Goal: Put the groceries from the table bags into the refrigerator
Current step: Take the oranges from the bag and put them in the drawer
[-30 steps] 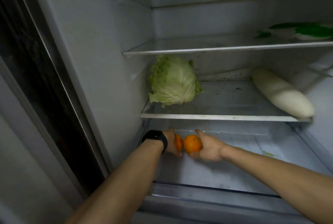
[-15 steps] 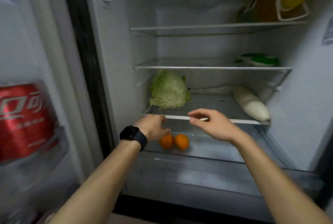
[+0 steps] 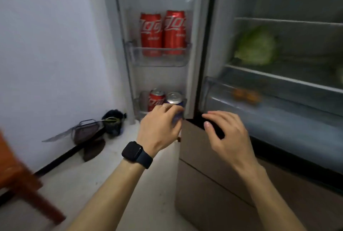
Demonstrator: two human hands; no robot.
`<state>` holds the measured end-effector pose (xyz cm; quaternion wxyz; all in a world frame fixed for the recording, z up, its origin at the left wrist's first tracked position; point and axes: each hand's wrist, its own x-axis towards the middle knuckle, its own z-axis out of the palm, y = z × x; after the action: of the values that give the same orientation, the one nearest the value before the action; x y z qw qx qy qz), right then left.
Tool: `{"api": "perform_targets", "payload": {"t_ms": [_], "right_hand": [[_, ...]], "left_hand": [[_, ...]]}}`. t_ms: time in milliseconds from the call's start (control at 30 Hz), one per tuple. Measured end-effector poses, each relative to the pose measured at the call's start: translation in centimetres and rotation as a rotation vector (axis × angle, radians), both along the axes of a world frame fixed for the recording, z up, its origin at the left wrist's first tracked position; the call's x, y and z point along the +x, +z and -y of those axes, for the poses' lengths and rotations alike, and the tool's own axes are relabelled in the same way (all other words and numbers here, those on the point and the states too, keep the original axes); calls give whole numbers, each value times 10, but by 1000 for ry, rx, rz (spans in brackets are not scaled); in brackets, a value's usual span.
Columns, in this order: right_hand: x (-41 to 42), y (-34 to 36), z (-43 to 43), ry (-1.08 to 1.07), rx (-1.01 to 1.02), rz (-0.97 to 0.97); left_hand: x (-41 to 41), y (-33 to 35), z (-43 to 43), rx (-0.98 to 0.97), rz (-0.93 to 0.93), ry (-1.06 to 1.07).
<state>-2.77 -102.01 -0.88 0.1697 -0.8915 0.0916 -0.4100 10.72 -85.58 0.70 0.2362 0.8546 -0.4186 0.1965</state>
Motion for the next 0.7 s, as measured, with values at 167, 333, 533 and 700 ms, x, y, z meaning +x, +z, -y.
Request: {"api": "perform_targets", "payload": {"t_ms": [167,333,533,700], "right_hand": [[47,-28,-107,198,-50,-248],[101,-45,-240,457,-69,-414],[163,-64,-412,627,-129,-478],[209,-89,-538,704,-135,-532]], "left_hand": [[8,-41,-155,71,-109,298],[14,-69,-312,112,-228,569],[29,-85,-487,141,-334,764],[55,-96,-615,146,-374,844]]}}
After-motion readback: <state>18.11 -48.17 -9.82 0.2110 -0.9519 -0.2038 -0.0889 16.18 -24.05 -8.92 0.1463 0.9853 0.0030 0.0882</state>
